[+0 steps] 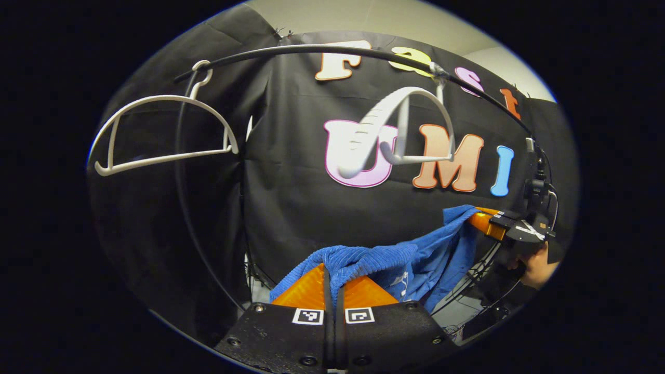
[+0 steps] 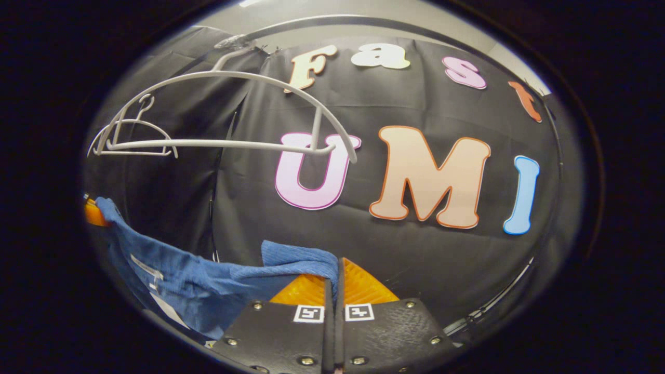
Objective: Grasp the clothes on the hanger with both hands and then place them into the laundry hamper below.
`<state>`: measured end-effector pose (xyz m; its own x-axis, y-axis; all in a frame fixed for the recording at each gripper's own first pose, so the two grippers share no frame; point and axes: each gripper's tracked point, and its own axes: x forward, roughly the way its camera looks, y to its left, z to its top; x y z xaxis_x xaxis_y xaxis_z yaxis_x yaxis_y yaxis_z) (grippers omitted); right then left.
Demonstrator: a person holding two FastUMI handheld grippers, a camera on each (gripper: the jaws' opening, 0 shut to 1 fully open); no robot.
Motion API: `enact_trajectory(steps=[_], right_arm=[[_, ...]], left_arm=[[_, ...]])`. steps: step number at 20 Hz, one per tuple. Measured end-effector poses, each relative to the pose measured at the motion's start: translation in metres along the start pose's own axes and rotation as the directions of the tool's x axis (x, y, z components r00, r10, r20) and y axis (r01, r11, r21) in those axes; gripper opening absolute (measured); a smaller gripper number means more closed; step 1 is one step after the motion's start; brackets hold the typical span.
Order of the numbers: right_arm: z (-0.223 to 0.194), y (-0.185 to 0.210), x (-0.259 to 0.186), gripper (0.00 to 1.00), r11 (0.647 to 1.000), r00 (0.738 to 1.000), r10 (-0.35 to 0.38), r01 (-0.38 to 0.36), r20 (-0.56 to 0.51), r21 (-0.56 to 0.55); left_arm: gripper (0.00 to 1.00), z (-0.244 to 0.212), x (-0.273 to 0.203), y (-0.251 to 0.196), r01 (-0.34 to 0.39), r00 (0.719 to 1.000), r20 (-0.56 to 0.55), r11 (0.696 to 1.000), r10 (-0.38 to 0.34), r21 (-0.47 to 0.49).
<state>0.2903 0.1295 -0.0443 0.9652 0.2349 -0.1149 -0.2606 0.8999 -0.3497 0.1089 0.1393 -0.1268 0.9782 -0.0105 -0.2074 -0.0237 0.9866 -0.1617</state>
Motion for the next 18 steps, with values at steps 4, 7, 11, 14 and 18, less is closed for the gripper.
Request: enact_trajectory(steps=[4, 7, 11, 14, 18], right_arm=[[0.010, 0.010, -0.033, 0.01, 1.000, 1.000, 0.011, -0.011, -0.008, 0.016], [0.021, 0.012, -0.048, 0.00, 0.999, 1.000, 0.007, -0.007, -0.006, 0.033], [0.041, 0.013, -0.072, 0.01, 0.998, 1.000, -0.001, 0.001, 0.007, 0.069], [0.057, 0.011, -0.088, 0.01, 0.996, 1.000, -0.018, 0.016, 0.022, 0.087], [0.080, 0.003, -0.100, 0.01, 0.991, 0.998, -0.044, 0.038, 0.044, 0.129]], left_arm=[[0.01, -0.005, 0.005, -0.043, 0.110, 0.994, -0.010, 0.994, -0.109, 0.021], [0.03, 0.000, 0.013, -0.069, 0.173, 0.985, -0.005, 0.984, -0.173, 0.034], [0.01, 0.024, 0.016, -0.107, 0.260, 0.965, 0.019, 0.965, -0.261, 0.035], [0.01, 0.047, 0.014, -0.138, 0.334, 0.940, 0.053, 0.941, -0.336, 0.043], [0.01, 0.086, 0.011, -0.171, 0.394, 0.909, 0.122, 0.917, -0.399, 0.066]])
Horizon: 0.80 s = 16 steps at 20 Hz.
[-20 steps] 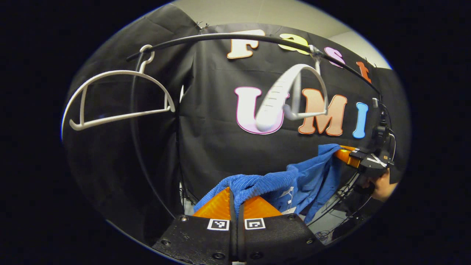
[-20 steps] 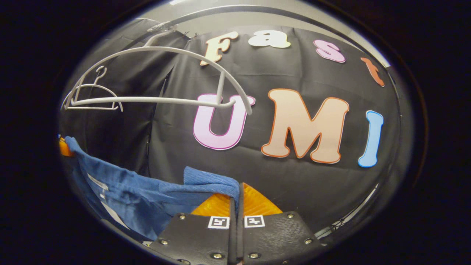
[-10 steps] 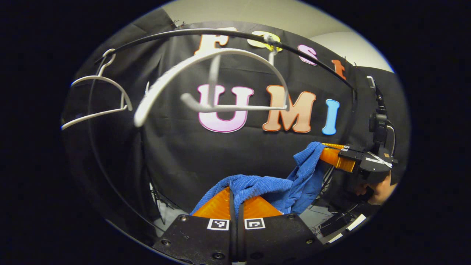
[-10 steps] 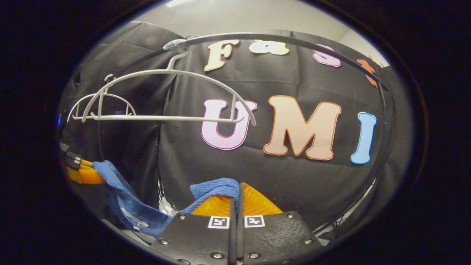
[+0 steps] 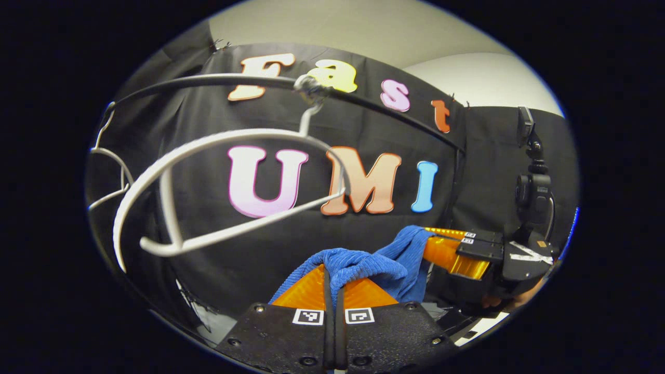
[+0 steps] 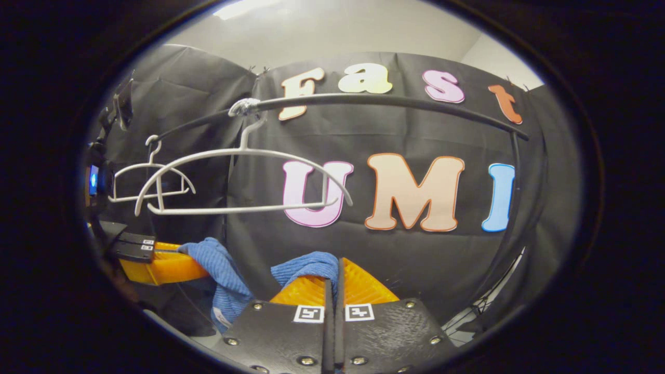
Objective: Grasp the clothes on the hanger with both hands and then place them into the laundry hamper below.
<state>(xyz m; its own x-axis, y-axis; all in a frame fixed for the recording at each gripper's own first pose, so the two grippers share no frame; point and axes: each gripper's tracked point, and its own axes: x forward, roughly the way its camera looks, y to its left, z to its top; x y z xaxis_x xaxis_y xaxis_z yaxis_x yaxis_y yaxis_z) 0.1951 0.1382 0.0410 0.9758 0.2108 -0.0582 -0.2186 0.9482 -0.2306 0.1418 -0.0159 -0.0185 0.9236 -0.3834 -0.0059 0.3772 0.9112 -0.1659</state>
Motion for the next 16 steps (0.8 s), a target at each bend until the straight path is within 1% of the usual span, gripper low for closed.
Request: enact_trajectory(steps=[3, 6, 9, 12, 13, 16], right_arm=[[0.018, -0.009, -0.002, 0.01, 0.999, 0.999, -0.027, 0.026, 0.019, 0.048], [0.028, -0.017, -0.002, 0.01, 0.996, 0.999, -0.048, 0.046, 0.025, 0.082], [0.033, -0.025, -0.005, 0.01, 0.992, 0.997, -0.070, 0.067, 0.026, 0.103], [0.027, -0.034, 0.004, 0.01, 0.992, 0.995, -0.094, 0.092, 0.019, 0.082], [0.021, -0.037, 0.008, 0.01, 0.993, 0.995, -0.097, 0.096, 0.005, 0.075], [0.000, -0.039, 0.019, 0.01, 0.993, 0.994, -0.098, 0.101, -0.047, 0.066]], left_arm=[[0.00, 0.021, 0.014, -0.005, 0.011, 0.999, 0.043, 1.000, -0.010, -0.009], [0.01, 0.032, 0.021, -0.013, 0.018, 0.998, 0.063, 1.000, -0.017, -0.015], [0.02, 0.038, 0.030, -0.019, 0.019, 0.997, 0.077, 0.999, -0.015, -0.045], [0.01, 0.036, 0.040, -0.014, -0.026, 0.996, 0.085, 0.999, 0.029, -0.033], [0.01, 0.033, 0.044, -0.011, -0.042, 0.995, 0.086, 0.998, 0.045, -0.040], [0.02, 0.018, 0.058, -0.011, -0.058, 0.995, 0.072, 0.994, 0.064, -0.088]])
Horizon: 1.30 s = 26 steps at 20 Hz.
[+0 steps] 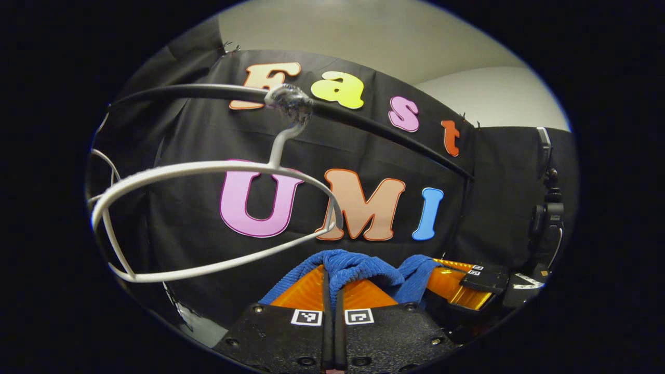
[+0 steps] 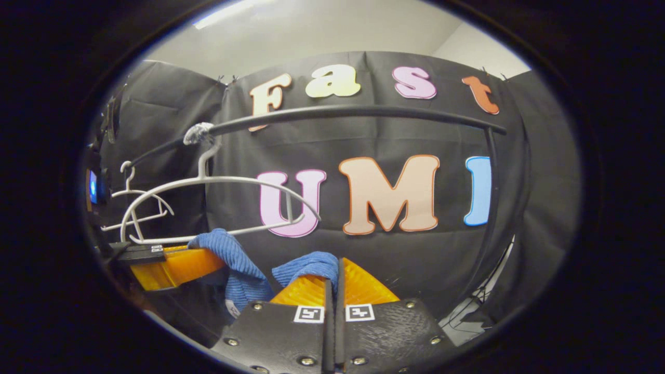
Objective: Grasp the clothes on the hanger with both hands and then place them into the laundry hamper below.
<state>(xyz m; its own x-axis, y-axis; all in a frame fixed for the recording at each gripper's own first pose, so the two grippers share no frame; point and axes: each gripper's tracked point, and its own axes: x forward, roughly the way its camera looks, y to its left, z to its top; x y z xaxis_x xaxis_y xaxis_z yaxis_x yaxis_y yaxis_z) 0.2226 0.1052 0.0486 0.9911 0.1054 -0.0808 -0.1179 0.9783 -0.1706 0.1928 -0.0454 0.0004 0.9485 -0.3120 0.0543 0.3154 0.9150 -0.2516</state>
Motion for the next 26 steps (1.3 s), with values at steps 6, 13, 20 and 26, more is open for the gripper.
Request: enact_trajectory(steps=[6, 13, 20, 26], right_arm=[[-0.071, 0.002, 0.022, 0.01, 0.999, 0.981, 0.031, -0.027, -0.190, 0.024], [-0.161, -0.010, 0.044, 0.01, 0.998, 0.932, 0.041, -0.023, -0.360, 0.055], [-0.249, -0.029, 0.055, 0.01, 0.993, 0.849, 0.030, 0.034, -0.528, 0.111], [-0.318, -0.032, 0.057, 0.01, 0.989, 0.766, 0.039, 0.064, -0.641, 0.136]], left_arm=[[0.02, -0.070, 0.025, 0.019, -0.082, 0.992, -0.095, 0.996, 0.079, -0.024], [0.02, -0.156, 0.042, 0.039, -0.142, 0.960, -0.246, 0.990, 0.136, -0.006], [0.02, -0.235, 0.055, 0.068, -0.190, 0.904, -0.384, 0.981, 0.186, 0.029], [0.02, -0.293, 0.058, 0.091, -0.223, 0.846, -0.483, 0.973, 0.226, 0.065]])
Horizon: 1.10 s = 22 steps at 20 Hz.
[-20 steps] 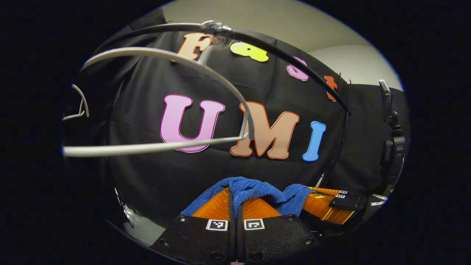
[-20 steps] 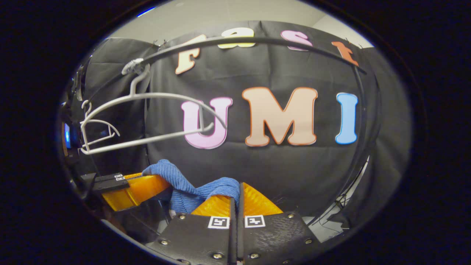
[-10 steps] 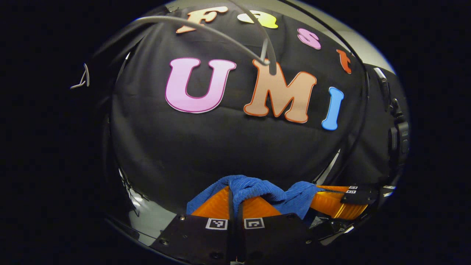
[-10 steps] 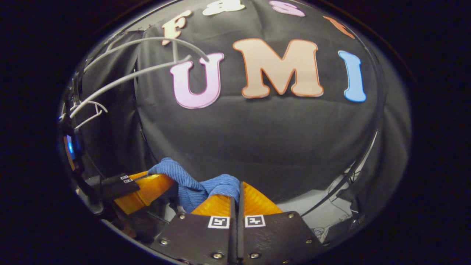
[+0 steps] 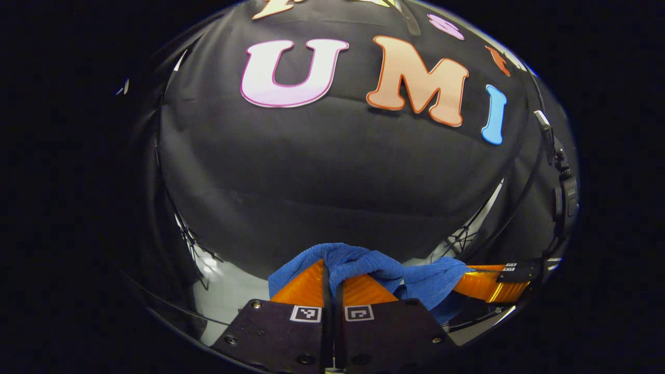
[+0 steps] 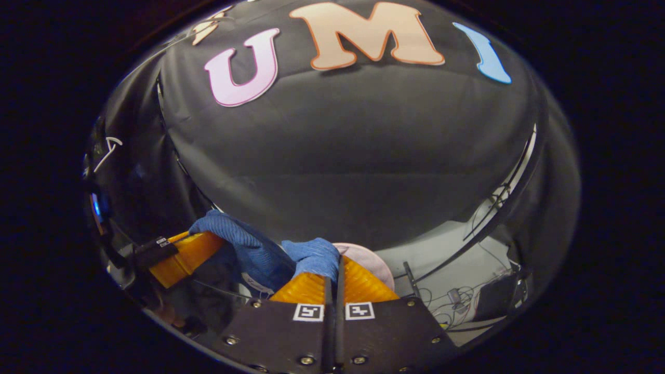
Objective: Grasp the clothes on the hanger with both hands and then place them into the laundry hamper below.
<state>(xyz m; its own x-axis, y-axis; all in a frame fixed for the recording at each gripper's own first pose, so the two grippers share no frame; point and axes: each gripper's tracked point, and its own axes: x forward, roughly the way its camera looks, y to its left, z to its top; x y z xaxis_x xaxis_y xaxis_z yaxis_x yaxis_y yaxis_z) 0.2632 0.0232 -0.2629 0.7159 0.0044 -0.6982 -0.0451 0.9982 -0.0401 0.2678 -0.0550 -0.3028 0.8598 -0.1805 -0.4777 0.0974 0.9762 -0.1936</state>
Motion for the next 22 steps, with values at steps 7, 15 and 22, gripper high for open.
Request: enact_trajectory(steps=[7, 15, 22], right_arm=[[-0.048, -0.013, 0.028, 0.01, 1.000, 0.990, -0.031, 0.031, -0.136, 0.000], [-0.101, -0.020, 0.061, 0.01, 0.999, 0.973, -0.052, 0.051, -0.223, -0.009], [-0.110, -0.018, 0.058, 0.04, 0.998, 0.966, -0.069, 0.068, -0.248, -0.016]], left_arm=[[0.02, -0.082, 0.012, 0.016, -0.038, 0.984, -0.174, 0.999, 0.035, -0.017], [0.02, -0.151, 0.018, 0.026, -0.077, 0.939, -0.339, 0.996, 0.056, -0.049], [0.08, -0.175, 0.011, 0.013, -0.068, 0.884, -0.467, 0.991, 0.006, -0.115]])
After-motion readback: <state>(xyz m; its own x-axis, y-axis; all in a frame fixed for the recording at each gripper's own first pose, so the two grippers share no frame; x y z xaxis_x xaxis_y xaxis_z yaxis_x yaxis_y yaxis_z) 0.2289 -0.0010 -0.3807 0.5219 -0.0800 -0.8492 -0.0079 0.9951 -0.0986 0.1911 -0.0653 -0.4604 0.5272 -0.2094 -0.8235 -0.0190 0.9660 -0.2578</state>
